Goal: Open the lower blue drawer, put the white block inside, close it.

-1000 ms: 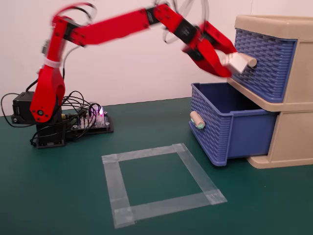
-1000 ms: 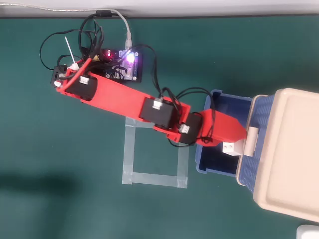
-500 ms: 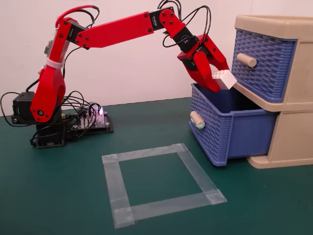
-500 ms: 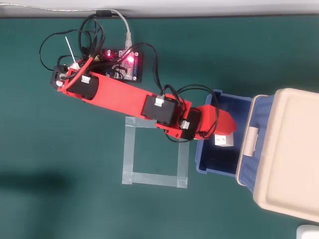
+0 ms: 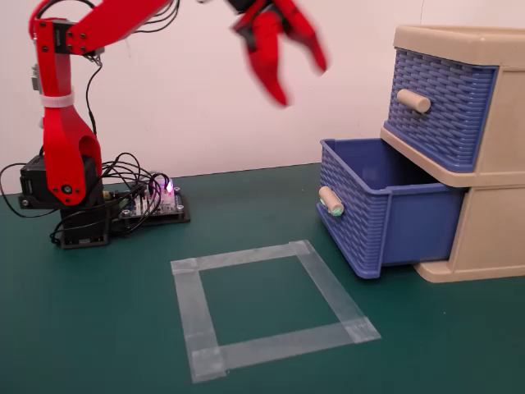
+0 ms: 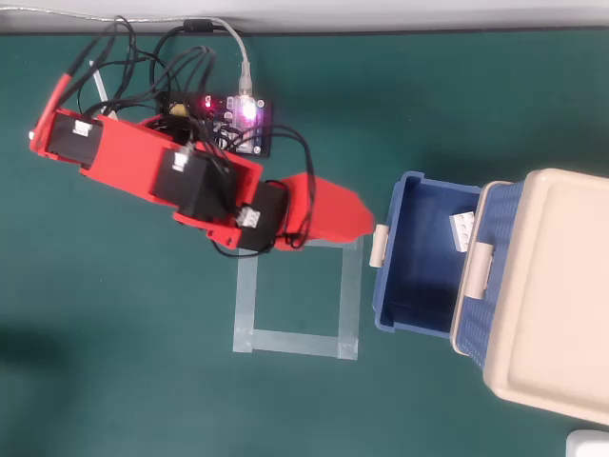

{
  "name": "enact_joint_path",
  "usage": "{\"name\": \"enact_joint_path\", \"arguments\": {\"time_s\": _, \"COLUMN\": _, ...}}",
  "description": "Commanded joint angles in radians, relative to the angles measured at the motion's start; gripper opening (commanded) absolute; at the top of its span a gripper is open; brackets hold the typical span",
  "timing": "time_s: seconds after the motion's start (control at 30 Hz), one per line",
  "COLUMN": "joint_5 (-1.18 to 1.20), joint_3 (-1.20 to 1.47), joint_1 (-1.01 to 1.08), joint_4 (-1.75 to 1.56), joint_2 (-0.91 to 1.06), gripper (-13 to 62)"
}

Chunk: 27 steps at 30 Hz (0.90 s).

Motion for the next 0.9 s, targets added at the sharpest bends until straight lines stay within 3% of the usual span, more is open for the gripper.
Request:
{"name": "enact_joint_path", "arguments": {"time_s": 0.0, "joint_5": 0.040, "joint_3": 0.003, "joint_1": 0.032, "joint_4": 0.101, "joint_2": 0.002, "gripper": 33.3}}
{"name": "enact_joint_path", "arguments": {"time_s": 0.17, "joint_5": 0.055, "joint_3": -0.014, "joint_1": 0.044, "joint_4": 0.046, "joint_2": -0.183, "gripper": 33.3}}
{"name": "enact_joint_path", "arguments": {"time_s": 0.4, "joint_5": 0.104, "joint_3": -0.086, "joint_1": 0.023, "joint_4": -0.288, "joint_2": -0.411, "gripper": 33.3}}
{"name": "enact_joint_path", "arguments": {"time_s": 0.67, "joint_5": 0.098, "joint_3": -0.342, "joint_1": -0.049, "joint_4": -0.676, "joint_2": -0.670, "gripper": 33.5}}
{"name": "enact_joint_path", "arguments": {"time_s": 0.8, "joint_5": 0.098, "joint_3": -0.397, "joint_1": -0.052, "joint_4": -0.649, "joint_2": -0.686, "gripper": 33.8}}
{"name": "enact_joint_path", "arguments": {"time_s": 0.87, "joint_5": 0.103, "joint_3": -0.391, "joint_1": -0.049, "joint_4": -0.512, "joint_2": -0.566, "gripper": 33.8}}
